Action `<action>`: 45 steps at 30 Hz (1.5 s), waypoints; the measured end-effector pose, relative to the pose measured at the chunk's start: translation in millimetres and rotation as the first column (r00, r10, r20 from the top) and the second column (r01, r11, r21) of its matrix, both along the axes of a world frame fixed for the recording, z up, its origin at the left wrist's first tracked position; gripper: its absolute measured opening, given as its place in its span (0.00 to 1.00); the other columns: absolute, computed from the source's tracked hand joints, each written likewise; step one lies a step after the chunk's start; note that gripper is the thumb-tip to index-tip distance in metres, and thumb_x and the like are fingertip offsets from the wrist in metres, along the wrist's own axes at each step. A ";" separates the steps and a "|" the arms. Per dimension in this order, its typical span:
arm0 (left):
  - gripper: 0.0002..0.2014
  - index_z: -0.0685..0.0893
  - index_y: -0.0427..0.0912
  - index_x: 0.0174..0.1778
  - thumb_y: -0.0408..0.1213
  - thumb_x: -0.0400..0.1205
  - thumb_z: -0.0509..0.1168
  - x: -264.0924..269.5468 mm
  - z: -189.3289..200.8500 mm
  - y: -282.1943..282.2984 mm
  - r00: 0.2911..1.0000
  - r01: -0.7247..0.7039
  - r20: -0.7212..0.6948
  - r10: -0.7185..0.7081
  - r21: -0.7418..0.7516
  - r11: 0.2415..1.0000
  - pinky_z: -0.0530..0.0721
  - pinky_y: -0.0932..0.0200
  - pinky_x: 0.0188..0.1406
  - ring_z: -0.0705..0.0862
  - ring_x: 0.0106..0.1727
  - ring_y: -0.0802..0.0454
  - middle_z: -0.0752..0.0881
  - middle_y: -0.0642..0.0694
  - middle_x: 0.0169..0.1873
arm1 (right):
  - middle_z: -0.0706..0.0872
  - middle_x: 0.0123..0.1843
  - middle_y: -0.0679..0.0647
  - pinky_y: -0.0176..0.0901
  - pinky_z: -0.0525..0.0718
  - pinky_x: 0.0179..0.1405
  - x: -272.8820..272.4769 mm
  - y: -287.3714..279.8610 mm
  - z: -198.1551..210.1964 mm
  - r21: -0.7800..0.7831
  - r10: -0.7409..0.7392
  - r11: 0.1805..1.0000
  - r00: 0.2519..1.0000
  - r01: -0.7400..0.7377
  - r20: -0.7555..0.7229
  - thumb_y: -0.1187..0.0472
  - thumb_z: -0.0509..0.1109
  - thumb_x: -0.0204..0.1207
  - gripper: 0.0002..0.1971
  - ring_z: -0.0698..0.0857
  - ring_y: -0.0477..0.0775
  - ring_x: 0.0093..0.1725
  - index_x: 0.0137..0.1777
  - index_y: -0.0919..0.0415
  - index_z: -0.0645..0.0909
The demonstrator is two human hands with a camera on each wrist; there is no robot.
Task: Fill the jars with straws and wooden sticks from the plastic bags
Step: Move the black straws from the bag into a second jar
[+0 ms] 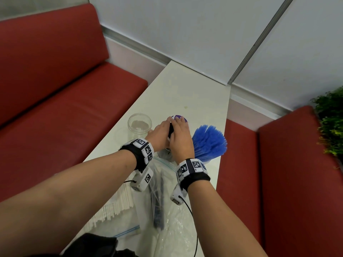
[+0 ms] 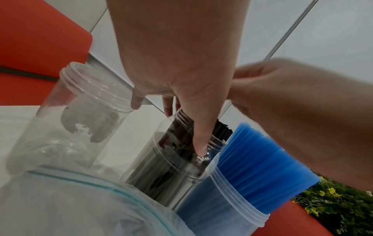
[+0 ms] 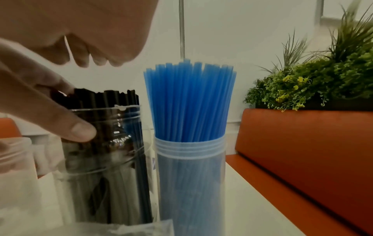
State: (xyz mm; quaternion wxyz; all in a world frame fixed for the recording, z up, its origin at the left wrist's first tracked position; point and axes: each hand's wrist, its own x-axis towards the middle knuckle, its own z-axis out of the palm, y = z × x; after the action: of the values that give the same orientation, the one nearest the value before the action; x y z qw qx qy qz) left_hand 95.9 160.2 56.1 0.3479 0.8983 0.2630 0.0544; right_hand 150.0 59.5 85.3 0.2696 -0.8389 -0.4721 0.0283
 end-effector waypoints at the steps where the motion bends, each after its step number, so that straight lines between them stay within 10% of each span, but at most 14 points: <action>1: 0.44 0.49 0.43 0.86 0.46 0.79 0.68 -1.1 -0.7 -0.1 1.000 0.026 -0.008 -0.026 0.011 1.000 0.70 0.34 0.73 0.69 0.78 0.46 0.66 0.44 0.78 | 0.80 0.73 0.62 0.51 0.71 0.78 -4.5 -2.3 3.1 0.094 -0.013 0.995 0.999 0.016 -0.031 0.74 0.58 0.81 0.23 0.75 0.60 0.76 0.75 0.65 0.78; 5: 0.34 0.60 0.42 0.82 0.42 0.80 0.65 -24.1 -19.3 -3.8 0.995 -0.080 0.058 0.081 -0.009 0.997 0.75 0.37 0.68 0.70 0.71 0.37 0.66 0.38 0.71 | 0.81 0.41 0.53 0.48 0.78 0.42 -31.9 -20.4 -6.8 0.203 0.057 0.979 0.992 -0.032 -0.115 0.68 0.57 0.75 0.10 0.79 0.54 0.42 0.42 0.62 0.81; 9: 0.14 0.77 0.45 0.64 0.41 0.83 0.61 -54.9 -43.1 -17.1 0.960 -0.276 -0.037 0.279 0.082 0.958 0.80 0.44 0.57 0.75 0.65 0.39 0.73 0.42 0.63 | 0.86 0.53 0.59 0.57 0.81 0.56 -46.3 -38.3 -49.2 0.030 -0.033 0.999 0.955 0.043 -0.295 0.72 0.58 0.79 0.14 0.83 0.59 0.53 0.54 0.64 0.84; 12: 0.27 0.74 0.42 0.71 0.59 0.84 0.59 -72.5 -51.1 -27.7 0.810 -0.417 -0.446 0.380 0.015 0.909 0.77 0.41 0.65 0.71 0.70 0.34 0.67 0.37 0.71 | 0.85 0.67 0.63 0.58 0.79 0.68 -53.2 -48.0 -75.8 -0.287 -0.157 0.957 0.905 0.040 -0.396 0.64 0.55 0.87 0.19 0.83 0.64 0.66 0.74 0.60 0.78; 17: 0.29 0.64 0.37 0.80 0.42 0.85 0.64 -87.4 -36.4 -34.6 0.754 -0.492 -0.592 0.285 -0.222 0.842 0.68 0.50 0.75 0.73 0.76 0.41 0.72 0.39 0.77 | 0.90 0.40 0.61 0.48 0.88 0.49 -64.1 -51.8 -77.9 -0.369 -0.253 0.929 0.787 0.034 -0.563 0.67 0.55 0.81 0.18 0.88 0.59 0.41 0.58 0.63 0.86; 22: 0.17 0.80 0.30 0.67 0.32 0.84 0.65 -104.6 -15.6 -30.9 0.823 -0.263 -0.565 0.060 -0.285 0.922 0.76 0.55 0.65 0.80 0.69 0.40 0.82 0.35 0.66 | 0.88 0.55 0.67 0.49 0.82 0.50 -77.3 -52.7 -78.4 -0.628 -0.262 0.775 0.874 -0.062 -0.409 0.55 0.61 0.86 0.16 0.86 0.66 0.54 0.48 0.69 0.82; 23: 0.12 0.83 0.29 0.61 0.31 0.84 0.63 -106.1 -12.3 -30.2 0.833 -0.366 -0.542 0.112 -0.388 0.846 0.79 0.53 0.59 0.83 0.63 0.39 0.84 0.33 0.60 | 0.87 0.54 0.68 0.48 0.78 0.46 -77.4 -54.3 -80.5 -0.662 -0.260 0.747 0.888 -0.063 -0.378 0.48 0.61 0.87 0.19 0.85 0.65 0.51 0.48 0.65 0.81; 26: 0.09 0.78 0.31 0.40 0.26 0.80 0.53 -109.5 -10.1 -31.1 0.853 -0.471 -0.413 0.320 -0.872 0.130 0.83 0.51 0.39 0.81 0.37 0.38 0.81 0.34 0.39 | 0.87 0.62 0.65 0.46 0.74 0.46 -77.2 -60.8 -78.2 -0.731 -0.250 0.680 0.919 -0.058 -0.306 0.39 0.65 0.82 0.26 0.85 0.65 0.56 0.60 0.65 0.82; 28: 0.13 0.79 0.29 0.52 0.27 0.76 0.55 -110.0 -6.9 -27.1 0.881 -0.412 -0.412 0.233 -0.910 -0.051 0.85 0.44 0.48 0.83 0.44 0.35 0.82 0.32 0.48 | 0.85 0.69 0.64 0.45 0.74 0.52 -73.3 -62.2 -74.9 -0.720 -0.214 0.692 0.937 -0.054 -0.275 0.40 0.68 0.81 0.30 0.84 0.64 0.66 0.70 0.65 0.80; 30: 0.22 0.78 0.28 0.66 0.28 0.75 0.66 -115.5 -7.4 -27.8 0.904 -0.427 -0.425 0.047 -0.888 0.170 0.85 0.41 0.56 0.85 0.47 0.35 0.84 0.32 0.51 | 0.81 0.75 0.65 0.49 0.75 0.63 -71.1 -59.8 -68.9 -0.719 -0.213 0.694 0.945 -0.032 -0.247 0.35 0.65 0.81 0.37 0.80 0.65 0.72 0.78 0.66 0.74; 33: 0.20 0.88 0.34 0.51 0.48 0.75 0.76 -118.1 -9.3 -27.0 0.875 -0.363 -0.485 0.015 -0.633 0.684 0.85 0.56 0.37 0.85 0.33 0.46 0.87 0.43 0.34 | 0.75 0.79 0.68 0.53 0.75 0.71 -73.3 -54.3 -59.0 -0.702 -0.286 0.710 0.935 0.058 -0.212 0.36 0.72 0.77 0.49 0.77 0.66 0.76 0.84 0.71 0.59; 35: 0.21 0.90 0.39 0.46 0.57 0.81 0.66 -118.5 -12.2 -29.1 0.879 -0.331 -0.471 0.075 -0.489 0.807 0.80 0.60 0.33 0.83 0.33 0.48 0.86 0.47 0.32 | 0.76 0.77 0.65 0.52 0.77 0.70 -75.7 -53.5 -53.3 -0.564 -0.330 0.819 0.888 0.101 -0.320 0.46 0.82 0.71 0.52 0.78 0.64 0.74 0.84 0.68 0.56; 40: 0.21 0.86 0.35 0.36 0.46 0.87 0.60 -111.1 -18.4 -32.5 0.905 -0.399 -0.273 0.326 -0.812 0.426 0.84 0.50 0.46 0.84 0.41 0.41 0.86 0.39 0.37 | 0.80 0.58 0.58 0.46 0.81 0.55 -90.0 -54.3 -45.7 -0.295 -0.257 0.948 0.839 0.122 -0.479 0.66 0.80 0.72 0.38 0.82 0.57 0.57 0.77 0.64 0.62; 45: 0.13 0.81 0.38 0.34 0.34 0.85 0.60 -110.7 -10.3 -32.7 0.853 -0.388 -0.211 0.477 -0.868 0.309 0.83 0.45 0.58 0.84 0.46 0.39 0.84 0.35 0.38 | 0.87 0.58 0.64 0.46 0.79 0.53 -99.0 -61.2 -46.7 -0.362 -0.196 0.931 0.889 0.037 -0.414 0.58 0.70 0.82 0.15 0.85 0.64 0.59 0.63 0.67 0.79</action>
State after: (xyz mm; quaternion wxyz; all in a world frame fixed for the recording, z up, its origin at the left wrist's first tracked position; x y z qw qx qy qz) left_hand -14.8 127.5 45.8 0.7477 0.4709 0.4667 0.0378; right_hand 51.0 -1.6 38.7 0.2201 -0.8714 -0.3338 0.2843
